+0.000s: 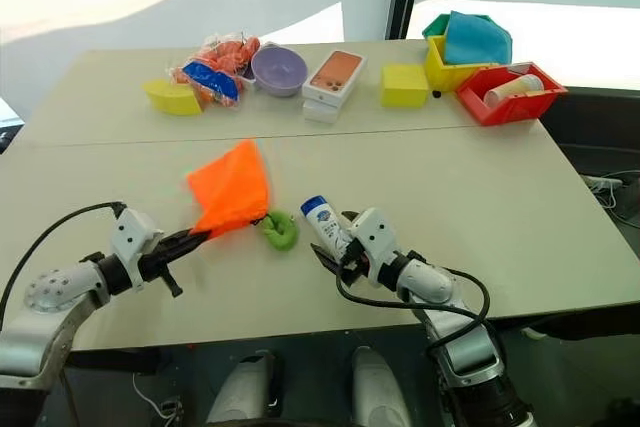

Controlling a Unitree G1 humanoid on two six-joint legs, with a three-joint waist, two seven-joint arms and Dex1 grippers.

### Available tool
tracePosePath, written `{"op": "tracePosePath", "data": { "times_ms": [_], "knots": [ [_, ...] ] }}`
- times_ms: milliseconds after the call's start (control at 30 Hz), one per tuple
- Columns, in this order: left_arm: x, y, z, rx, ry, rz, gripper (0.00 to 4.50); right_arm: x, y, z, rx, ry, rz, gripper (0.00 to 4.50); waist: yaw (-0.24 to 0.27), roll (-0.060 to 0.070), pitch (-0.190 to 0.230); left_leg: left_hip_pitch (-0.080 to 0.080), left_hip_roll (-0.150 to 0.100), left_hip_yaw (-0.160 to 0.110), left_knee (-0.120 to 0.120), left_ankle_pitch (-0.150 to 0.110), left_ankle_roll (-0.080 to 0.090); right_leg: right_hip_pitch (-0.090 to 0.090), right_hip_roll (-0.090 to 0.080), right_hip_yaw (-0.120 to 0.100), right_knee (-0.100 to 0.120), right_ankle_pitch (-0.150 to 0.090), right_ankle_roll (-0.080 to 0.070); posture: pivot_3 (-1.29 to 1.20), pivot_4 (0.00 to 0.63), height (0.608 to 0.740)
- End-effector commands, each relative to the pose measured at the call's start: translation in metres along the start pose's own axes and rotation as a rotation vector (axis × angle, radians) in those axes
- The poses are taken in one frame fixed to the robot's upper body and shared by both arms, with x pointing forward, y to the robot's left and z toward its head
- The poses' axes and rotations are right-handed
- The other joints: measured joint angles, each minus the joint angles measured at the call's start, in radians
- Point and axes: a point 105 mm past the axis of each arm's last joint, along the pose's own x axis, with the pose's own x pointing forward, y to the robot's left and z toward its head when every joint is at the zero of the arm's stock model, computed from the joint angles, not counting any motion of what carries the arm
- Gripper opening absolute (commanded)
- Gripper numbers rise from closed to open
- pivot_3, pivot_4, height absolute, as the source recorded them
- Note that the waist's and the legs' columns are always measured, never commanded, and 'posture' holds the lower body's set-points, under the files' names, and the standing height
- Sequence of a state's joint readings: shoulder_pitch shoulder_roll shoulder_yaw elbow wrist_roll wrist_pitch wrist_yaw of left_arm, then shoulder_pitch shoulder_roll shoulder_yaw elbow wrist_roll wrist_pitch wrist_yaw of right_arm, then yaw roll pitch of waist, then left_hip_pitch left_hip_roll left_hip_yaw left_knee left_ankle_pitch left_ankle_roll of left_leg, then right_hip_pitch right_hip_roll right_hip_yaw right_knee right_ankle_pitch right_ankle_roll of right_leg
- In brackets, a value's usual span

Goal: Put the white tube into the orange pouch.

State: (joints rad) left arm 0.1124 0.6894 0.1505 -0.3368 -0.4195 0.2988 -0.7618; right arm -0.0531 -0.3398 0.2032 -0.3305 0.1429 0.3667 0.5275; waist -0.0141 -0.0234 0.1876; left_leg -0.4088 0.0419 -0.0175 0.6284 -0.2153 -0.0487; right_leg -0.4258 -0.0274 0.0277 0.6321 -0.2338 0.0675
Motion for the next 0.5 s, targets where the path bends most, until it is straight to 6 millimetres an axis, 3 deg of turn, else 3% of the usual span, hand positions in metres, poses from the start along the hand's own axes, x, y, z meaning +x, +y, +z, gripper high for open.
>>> {"op": "tracePosePath", "data": {
  "times_ms": [33, 267, 367, 500],
  "knots": [
    [-0.005, 0.006, 0.014, -0.036, -0.043, 0.039, 0.03, 0.0, -0.003, 0.0, 0.018, -0.009, -0.024, 4.5, -0.001, 0.0, 0.0, 0.0, 0.0, 0.0, 0.0, 0.0, 0.0, 0.0, 0.0, 0.0, 0.0, 0.0, 0.0, 0.0, 0.15, 0.74],
    [-0.008, 0.034, -0.001, -0.08, -0.014, 0.155, 0.03, -0.001, -0.005, -0.008, 0.062, 0.0, -0.05, 4.5, -0.002, 0.0, 0.0, 0.0, 0.0, 0.0, 0.0, 0.0, 0.0, -0.001, 0.001, 0.0, 0.0, 0.0, 0.0, 0.0, 0.15, 0.74],
    [-0.004, 0.033, -0.004, -0.077, -0.016, 0.147, 0.0, -0.001, -0.006, -0.008, 0.082, -0.004, -0.056, 3.63, -0.002, 0.0, 0.0, 0.0, 0.0, 0.001, -0.001, 0.0, 0.0, -0.001, 0.001, 0.0, -0.001, 0.0, 0.0, 0.0, 0.15, 0.74],
    [0.002, 0.032, -0.002, -0.091, -0.038, 0.139, 0.0, -0.002, -0.005, -0.007, 0.072, -0.008, -0.054, 1.64, 0.0, 0.0, 0.0, -0.001, 0.0, 0.001, -0.001, 0.0, 0.0, -0.001, 0.001, 0.0, -0.001, 0.0, 0.0, 0.0, 0.15, 0.74]
  ]
}}
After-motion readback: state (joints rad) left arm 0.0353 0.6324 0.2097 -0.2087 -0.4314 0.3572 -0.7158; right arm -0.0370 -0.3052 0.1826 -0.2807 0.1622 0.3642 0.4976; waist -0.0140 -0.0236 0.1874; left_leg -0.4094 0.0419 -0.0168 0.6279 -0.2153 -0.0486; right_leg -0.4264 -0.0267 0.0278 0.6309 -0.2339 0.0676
